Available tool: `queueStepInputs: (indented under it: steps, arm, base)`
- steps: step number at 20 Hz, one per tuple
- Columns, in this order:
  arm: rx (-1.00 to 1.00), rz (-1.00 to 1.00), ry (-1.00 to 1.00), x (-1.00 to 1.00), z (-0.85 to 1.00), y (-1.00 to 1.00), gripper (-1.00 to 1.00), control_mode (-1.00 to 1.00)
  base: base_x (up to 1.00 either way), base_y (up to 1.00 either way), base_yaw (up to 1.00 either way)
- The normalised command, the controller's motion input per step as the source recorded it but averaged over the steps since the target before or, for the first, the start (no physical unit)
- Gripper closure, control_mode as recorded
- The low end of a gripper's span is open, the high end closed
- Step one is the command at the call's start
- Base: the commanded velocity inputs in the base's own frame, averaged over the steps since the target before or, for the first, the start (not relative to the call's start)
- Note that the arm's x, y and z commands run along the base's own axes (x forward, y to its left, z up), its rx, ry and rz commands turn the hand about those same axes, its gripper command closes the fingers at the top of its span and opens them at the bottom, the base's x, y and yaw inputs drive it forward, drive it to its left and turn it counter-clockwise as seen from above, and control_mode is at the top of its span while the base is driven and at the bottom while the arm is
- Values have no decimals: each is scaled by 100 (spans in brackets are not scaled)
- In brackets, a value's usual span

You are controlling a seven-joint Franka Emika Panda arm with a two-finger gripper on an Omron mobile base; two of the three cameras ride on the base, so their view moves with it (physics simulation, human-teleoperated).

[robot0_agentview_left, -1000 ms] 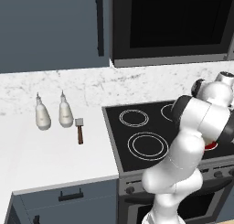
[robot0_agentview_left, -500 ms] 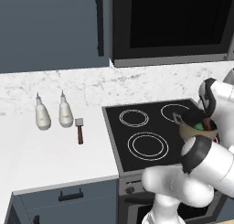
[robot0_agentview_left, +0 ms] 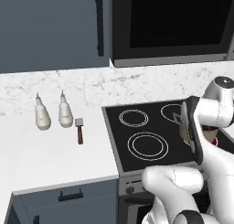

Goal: Put the potato and broccoli in the pot. Retrieve the spatula and lightly stir the vegetables in the pot.

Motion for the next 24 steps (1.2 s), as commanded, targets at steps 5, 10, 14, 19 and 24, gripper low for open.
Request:
queueStepInputs:
  steps: [5,10,14,19,24]
  arm:
    - [-19,59,1,-10,42,100,-100,-100]
    - [-18,62,1,-16,29,94,-100,-100]
    - [-23,70,0,-11,4,80,-100,-100]
    - [-26,74,0,-7,0,68,-100,-100]
    - [-34,71,0,-3,0,64,-100,-100]
  base:
    - [0,0,0]
    - [0,0,0]
    - [0,0,0]
    - [0,0,0]
    - [0,0,0]
